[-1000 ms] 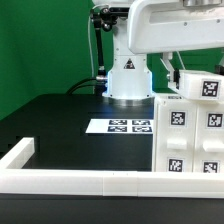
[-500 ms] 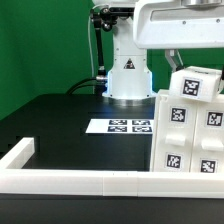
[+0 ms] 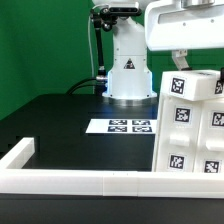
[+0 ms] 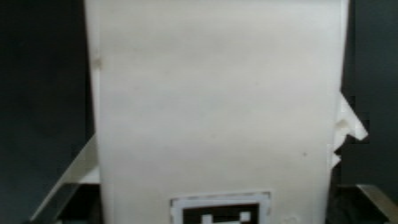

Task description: Assemble cabinet

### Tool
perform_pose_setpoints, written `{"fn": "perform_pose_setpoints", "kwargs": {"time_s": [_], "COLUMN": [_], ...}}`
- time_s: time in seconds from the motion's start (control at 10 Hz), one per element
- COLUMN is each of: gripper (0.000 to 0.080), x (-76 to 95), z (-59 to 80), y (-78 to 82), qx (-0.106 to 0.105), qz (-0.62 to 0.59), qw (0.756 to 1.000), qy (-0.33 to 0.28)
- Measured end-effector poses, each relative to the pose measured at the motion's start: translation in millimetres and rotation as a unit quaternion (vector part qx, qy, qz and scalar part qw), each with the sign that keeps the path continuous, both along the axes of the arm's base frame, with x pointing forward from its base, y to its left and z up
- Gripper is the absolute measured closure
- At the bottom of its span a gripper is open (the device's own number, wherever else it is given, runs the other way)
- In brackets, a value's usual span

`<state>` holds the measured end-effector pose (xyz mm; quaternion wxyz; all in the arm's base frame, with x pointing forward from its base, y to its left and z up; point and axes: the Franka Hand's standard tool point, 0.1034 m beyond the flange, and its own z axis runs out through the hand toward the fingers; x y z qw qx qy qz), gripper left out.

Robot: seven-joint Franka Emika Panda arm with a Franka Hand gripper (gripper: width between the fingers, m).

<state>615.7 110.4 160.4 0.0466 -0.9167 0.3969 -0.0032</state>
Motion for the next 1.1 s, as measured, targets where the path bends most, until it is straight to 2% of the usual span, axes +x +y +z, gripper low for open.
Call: {"fn": "perform_pose_setpoints", "kwargs": {"time_s": [0.2, 0.4, 0.8, 0.9, 1.1], "gripper": [0.0248, 0.0248, 0.0248, 0.0248, 0.0248], "x": [0.8, 3.3, 7.1, 8.6, 9.7], "z": [0.6, -0.2, -3.0, -3.7, -2.9], "y": [0.7, -2.1, -5.9, -6.0, -4.6], "qx": [0.008, 0.027, 0.066, 0.076, 0.083], "qz": [-0.075, -0.204, -0.366, -0.412, -0.460], "qw": [0.997, 0.979, 0.928, 0.908, 0.884], "qy": [0.003, -0.001, -0.015, -0.018, -0.014]}}
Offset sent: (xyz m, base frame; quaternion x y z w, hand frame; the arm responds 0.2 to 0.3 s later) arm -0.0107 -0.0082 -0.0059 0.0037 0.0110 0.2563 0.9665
